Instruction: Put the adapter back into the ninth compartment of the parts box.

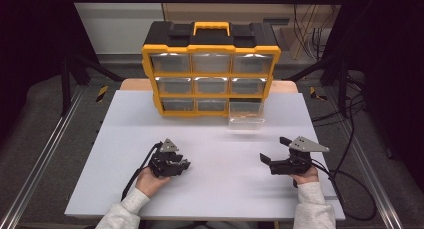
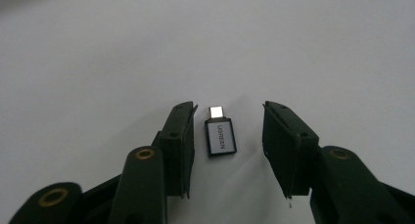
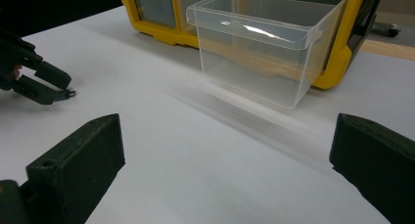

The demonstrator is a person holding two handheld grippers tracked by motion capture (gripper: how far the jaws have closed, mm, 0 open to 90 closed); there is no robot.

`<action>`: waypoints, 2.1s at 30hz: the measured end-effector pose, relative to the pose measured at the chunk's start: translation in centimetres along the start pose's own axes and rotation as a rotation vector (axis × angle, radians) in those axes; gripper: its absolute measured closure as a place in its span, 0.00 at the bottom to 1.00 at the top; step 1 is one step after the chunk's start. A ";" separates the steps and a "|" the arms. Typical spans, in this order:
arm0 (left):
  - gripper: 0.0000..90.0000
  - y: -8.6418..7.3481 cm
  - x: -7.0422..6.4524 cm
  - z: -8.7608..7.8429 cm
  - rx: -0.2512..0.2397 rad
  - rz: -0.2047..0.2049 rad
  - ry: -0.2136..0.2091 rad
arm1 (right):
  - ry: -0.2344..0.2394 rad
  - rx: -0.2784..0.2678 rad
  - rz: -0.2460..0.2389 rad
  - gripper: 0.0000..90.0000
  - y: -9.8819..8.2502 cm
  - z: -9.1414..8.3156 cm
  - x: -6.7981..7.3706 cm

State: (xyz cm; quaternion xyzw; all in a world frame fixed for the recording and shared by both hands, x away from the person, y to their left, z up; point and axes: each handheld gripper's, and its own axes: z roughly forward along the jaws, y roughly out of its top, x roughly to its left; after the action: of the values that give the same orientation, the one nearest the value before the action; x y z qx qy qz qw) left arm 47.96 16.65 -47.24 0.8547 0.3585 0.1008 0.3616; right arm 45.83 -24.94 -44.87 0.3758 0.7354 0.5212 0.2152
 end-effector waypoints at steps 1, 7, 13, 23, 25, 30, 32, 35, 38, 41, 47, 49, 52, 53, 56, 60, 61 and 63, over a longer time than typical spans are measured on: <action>0.63 0.0 0.0 0.0 0.001 0.001 0.002 | -0.001 0.000 -0.003 0.00 0.0 0.0 0.0; 0.68 0.1 -0.1 0.1 0.010 0.003 0.020 | -0.002 -0.001 0.001 0.00 0.0 0.0 0.0; 0.73 0.1 -0.2 0.2 0.014 0.004 0.038 | -0.001 0.001 0.001 0.00 0.0 0.0 0.0; 0.83 0.2 -0.2 0.2 0.021 0.001 0.052 | -0.003 0.001 -0.003 0.00 0.0 0.0 0.0; 0.83 0.2 -0.2 0.2 0.022 0.002 0.054 | -0.003 0.003 -0.001 0.00 0.0 0.0 0.0; 0.84 0.2 -0.2 0.2 0.021 0.000 0.050 | -0.004 0.002 -0.003 0.00 0.0 0.0 0.0; 0.84 0.2 -0.2 0.2 0.022 -0.002 0.047 | -0.004 0.003 -0.005 0.00 0.0 0.0 0.0; 0.84 0.2 -0.1 0.1 0.018 -0.004 0.044 | -0.003 0.005 -0.002 0.00 0.0 0.0 0.0; 0.84 0.3 -0.1 0.0 0.006 -0.008 0.041 | -0.002 0.005 -0.001 0.00 0.0 0.0 0.0; 0.84 0.3 -0.1 -0.2 -0.009 -0.013 0.032 | -0.002 0.004 -0.001 0.00 0.0 0.0 0.0; 0.84 0.5 -0.1 -0.8 -0.037 -0.017 0.019 | 0.000 0.005 -0.002 0.00 0.0 0.0 0.0; 0.84 0.6 -0.2 -1.0 -0.050 -0.018 0.012 | 0.000 0.004 -0.003 0.00 0.0 0.0 0.0; 0.84 0.8 -0.4 -1.2 -0.060 -0.014 0.006 | 0.001 0.007 -0.001 0.00 -0.1 0.0 0.0; 0.84 0.9 -0.5 -1.3 -0.059 -0.006 0.007 | 0.002 0.008 0.001 0.00 -0.1 0.0 0.0; 0.84 1.1 -0.9 -1.4 -0.057 -0.002 0.007 | 0.001 0.005 -0.001 0.00 0.0 0.0 0.0; 0.84 1.3 -1.1 -1.7 -0.068 0.003 0.004 | 0.005 0.003 -0.002 0.00 0.0 0.0 0.0; 0.84 1.4 -1.1 -1.7 -0.070 0.002 0.000 | 0.004 0.003 -0.004 0.00 0.0 0.0 0.0; 0.84 1.5 -1.2 -1.9 -0.075 0.002 -0.005 | 0.006 0.003 -0.003 0.00 0.0 0.0 0.0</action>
State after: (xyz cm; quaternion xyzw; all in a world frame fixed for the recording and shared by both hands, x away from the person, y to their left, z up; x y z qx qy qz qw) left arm 47.11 16.13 -44.70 0.8412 0.3525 0.1125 0.3944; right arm 45.80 -24.98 -44.86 0.3736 0.7374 0.5207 0.2133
